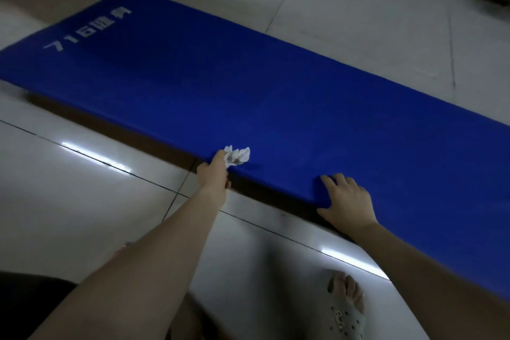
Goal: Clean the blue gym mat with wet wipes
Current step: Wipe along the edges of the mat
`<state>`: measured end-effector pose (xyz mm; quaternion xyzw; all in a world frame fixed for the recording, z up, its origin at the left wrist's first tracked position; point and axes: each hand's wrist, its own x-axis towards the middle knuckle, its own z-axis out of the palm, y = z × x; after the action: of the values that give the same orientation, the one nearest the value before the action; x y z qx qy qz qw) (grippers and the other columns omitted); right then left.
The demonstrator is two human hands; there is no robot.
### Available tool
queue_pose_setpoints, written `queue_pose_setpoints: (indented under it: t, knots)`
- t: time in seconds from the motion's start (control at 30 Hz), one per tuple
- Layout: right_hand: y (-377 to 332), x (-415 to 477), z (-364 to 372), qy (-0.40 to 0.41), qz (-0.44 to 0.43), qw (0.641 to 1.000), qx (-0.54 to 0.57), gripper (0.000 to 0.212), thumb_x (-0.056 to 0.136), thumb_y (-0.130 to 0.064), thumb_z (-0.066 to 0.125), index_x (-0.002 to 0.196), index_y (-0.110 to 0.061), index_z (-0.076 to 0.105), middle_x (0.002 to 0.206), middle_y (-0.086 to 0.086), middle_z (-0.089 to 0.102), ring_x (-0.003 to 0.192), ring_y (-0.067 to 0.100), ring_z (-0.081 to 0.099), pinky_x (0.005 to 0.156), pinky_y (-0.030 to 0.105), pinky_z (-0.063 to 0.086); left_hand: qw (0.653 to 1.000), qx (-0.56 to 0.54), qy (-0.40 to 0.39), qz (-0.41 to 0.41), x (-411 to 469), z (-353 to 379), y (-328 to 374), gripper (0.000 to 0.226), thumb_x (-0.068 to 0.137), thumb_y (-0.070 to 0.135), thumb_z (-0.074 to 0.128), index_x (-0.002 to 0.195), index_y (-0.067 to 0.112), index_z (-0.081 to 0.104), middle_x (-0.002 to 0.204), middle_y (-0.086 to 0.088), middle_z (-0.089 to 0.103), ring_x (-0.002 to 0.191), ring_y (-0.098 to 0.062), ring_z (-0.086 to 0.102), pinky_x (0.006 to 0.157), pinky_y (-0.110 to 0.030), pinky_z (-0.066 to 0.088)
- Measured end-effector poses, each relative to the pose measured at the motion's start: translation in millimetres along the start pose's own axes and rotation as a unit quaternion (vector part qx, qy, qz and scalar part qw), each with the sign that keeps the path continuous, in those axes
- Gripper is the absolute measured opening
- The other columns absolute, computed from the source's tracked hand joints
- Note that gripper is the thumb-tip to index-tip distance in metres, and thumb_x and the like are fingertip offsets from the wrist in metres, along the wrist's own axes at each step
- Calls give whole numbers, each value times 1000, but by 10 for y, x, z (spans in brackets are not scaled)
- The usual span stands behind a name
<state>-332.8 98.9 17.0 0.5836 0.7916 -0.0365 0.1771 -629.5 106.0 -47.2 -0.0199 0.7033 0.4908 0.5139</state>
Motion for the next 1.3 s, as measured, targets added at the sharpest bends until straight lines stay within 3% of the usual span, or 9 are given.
queue_pose_setpoints:
  t: [0.2, 0.3, 0.47, 0.57, 0.63, 0.7, 0.77, 0.97, 1.3]
  knots:
    - [-576, 278, -118, 30, -128, 990, 59, 73, 88, -57, 65, 148, -23, 42, 139, -3, 52, 118, 21, 54, 87, 34, 52, 994, -47, 94, 7, 353, -540, 339, 60, 80, 50, 68, 126, 13, 61, 91, -5, 55, 67, -15, 50, 50, -28, 42]
    - [-734, 415, -74, 0, -177, 979, 103, 68, 93, -56, 61, 149, -23, 39, 141, -3, 50, 126, 19, 50, 92, 33, 52, 993, -53, 99, 20, 534, -790, 519, 49, 80, 48, 75, 116, 15, 65, 82, -2, 60, 61, -13, 53, 48, -23, 47]
    - [-418, 482, 212, -112, 16, 990, 85, 84, 79, -76, 61, 138, -21, 39, 126, 1, 49, 104, 20, 56, 68, 33, 51, 993, 8, 105, 52, 804, -948, 721, 29, 90, 31, 75, 105, 8, 64, 79, -4, 61, 57, -12, 54, 48, -21, 54]
    - [-206, 485, 448, -223, 69, 957, 171, 116, 71, -81, 67, 154, -14, 21, 146, 7, 45, 123, 26, 54, 89, 39, 54, 990, 66, 92, 80, 878, -969, 654, 13, 92, 20, 72, 91, 8, 66, 73, 0, 69, 62, -12, 63, 54, -19, 56]
    - [-180, 511, 512, -255, 62, 946, 190, 125, 71, -78, 70, 158, -11, 9, 154, 10, 38, 133, 30, 48, 100, 41, 51, 979, 143, 86, 115, 900, -988, 542, 17, 90, 22, 73, 90, 5, 69, 73, 4, 74, 66, -9, 70, 72, -24, 59]
    - [-183, 564, 518, -259, 55, 950, 167, 127, 72, -76, 70, 159, -10, 5, 157, 11, 34, 137, 31, 45, 103, 41, 49, 962, 209, 113, 133, 875, -1012, 447, 46, 86, 38, 77, 111, 3, 60, 97, -3, 71, 83, -18, 70, 82, -35, 58]
    - [-187, 619, 524, -255, 54, 954, 148, 125, 72, -75, 71, 158, -9, 9, 155, 10, 39, 134, 29, 48, 100, 39, 51, 929, 289, 187, 136, 844, -1025, 398, 66, 81, 51, 79, 122, 14, 43, 110, -4, 56, 90, -24, 61, 72, -35, 51]
    - [-274, 674, 566, -219, 48, 972, 73, 105, 69, -76, 71, 141, -10, 33, 121, 5, 58, 105, 23, 61, 81, 33, 56, 847, 419, 170, 281, 915, -874, 288, 21, 102, 33, 57, 103, 13, 59, 97, -10, 66, 88, -25, 65, 70, -30, 49]
    - [-278, 687, 582, -192, 45, 978, 71, 92, 68, -79, 67, 126, -13, 42, 102, 0, 56, 87, 19, 57, 71, 30, 52, 839, 423, 148, 308, 688, -582, 76, 19, 97, 30, 65, 102, 11, 63, 99, -8, 67, 83, -17, 61, 70, -28, 47]
